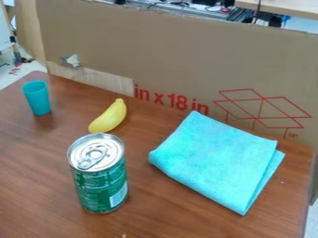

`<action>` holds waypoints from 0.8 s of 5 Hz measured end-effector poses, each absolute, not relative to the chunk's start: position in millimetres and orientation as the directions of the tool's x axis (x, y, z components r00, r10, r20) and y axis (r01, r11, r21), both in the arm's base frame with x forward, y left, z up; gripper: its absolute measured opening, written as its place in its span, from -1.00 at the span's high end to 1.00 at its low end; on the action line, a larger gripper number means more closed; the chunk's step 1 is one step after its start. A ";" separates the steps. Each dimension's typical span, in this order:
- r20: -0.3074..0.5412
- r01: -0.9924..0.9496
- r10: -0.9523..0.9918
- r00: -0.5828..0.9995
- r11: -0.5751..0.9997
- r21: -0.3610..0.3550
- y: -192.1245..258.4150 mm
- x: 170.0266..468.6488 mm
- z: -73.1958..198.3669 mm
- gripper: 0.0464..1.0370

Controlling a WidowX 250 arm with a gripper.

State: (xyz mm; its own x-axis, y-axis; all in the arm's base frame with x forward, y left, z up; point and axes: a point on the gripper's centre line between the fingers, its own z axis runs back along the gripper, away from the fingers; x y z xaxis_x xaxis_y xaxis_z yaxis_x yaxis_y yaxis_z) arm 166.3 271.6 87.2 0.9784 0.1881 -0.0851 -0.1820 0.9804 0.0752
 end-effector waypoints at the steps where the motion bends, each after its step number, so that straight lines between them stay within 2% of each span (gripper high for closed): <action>1: -0.143 -0.192 0.191 0.971 0.981 0.006 272.0 163.5 76.0 -0.95; 2: -0.154 -0.212 0.208 0.966 0.977 -0.011 269.0 162.5 82.8 -0.94; 3: -0.053 -0.239 0.241 0.969 0.970 0.050 264.3 164.5 130.6 -0.93; 4: -0.005 -0.255 0.257 0.966 0.961 0.107 256.3 159.1 170.2 -0.93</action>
State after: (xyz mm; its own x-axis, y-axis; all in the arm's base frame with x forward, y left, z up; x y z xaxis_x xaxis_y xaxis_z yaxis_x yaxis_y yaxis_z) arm 159.1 256.3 170.2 0.9663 0.2574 -0.0045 -0.2554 0.9609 0.1070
